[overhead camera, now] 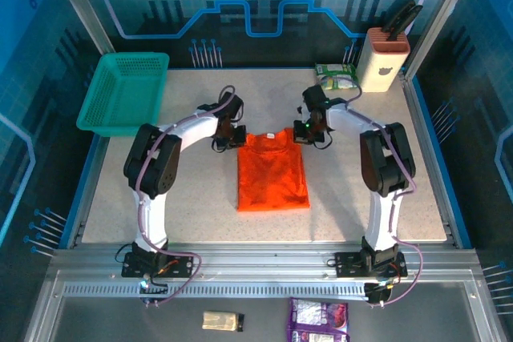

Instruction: Fold the inside-out t-shirt

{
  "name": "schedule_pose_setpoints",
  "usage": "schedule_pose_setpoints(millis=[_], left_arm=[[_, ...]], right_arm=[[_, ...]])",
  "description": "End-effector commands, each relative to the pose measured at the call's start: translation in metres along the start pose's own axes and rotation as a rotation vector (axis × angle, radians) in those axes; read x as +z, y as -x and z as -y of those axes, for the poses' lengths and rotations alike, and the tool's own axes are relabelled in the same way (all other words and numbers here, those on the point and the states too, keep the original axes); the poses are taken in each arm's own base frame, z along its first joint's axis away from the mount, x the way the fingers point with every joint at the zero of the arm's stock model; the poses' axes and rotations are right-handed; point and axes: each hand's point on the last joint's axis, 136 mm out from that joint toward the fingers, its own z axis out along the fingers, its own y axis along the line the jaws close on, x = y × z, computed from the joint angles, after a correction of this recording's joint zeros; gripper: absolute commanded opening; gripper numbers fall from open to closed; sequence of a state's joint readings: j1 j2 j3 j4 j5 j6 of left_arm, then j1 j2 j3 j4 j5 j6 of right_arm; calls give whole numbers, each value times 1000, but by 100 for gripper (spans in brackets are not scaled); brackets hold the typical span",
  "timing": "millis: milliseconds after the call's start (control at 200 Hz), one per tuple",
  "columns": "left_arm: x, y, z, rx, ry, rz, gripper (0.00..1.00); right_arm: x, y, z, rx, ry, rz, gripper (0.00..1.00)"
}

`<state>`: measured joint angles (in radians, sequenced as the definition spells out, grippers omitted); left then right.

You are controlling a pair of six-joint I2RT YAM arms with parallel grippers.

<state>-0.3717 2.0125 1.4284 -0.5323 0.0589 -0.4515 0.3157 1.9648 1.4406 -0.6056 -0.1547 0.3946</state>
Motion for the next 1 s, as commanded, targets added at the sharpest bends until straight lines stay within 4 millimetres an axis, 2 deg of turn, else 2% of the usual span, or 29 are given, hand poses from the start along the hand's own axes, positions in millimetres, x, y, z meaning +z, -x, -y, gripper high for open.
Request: schedule_pose_setpoints(millis=[0, 200, 395, 565, 685, 816, 931, 996], left_arm=[[-46, 43, 14, 75, -66, 197, 0], [-94, 71, 26, 150, -129, 381, 0], [-125, 87, 41, 219, -214, 491, 0], [-145, 114, 51, 245, -291, 556, 0], [-171, 144, 59, 289, -330, 659, 0], [-201, 167, 78, 418, -386, 761, 0], [-218, 175, 85, 500, -442, 835, 0], [-215, 164, 86, 552, -489, 843, 0]], right_arm=[[-45, 40, -23, -139, 41, 215, 0], [-78, 62, -36, -215, 72, 340, 0], [-98, 81, -46, -263, 116, 461, 0], [-127, 118, -52, -311, 195, 595, 0], [-153, 148, -53, -355, 239, 718, 0], [-186, 173, -57, -417, 322, 847, 0], [-201, 177, -56, -482, 377, 913, 0], [-201, 167, -59, -536, 416, 930, 0]])
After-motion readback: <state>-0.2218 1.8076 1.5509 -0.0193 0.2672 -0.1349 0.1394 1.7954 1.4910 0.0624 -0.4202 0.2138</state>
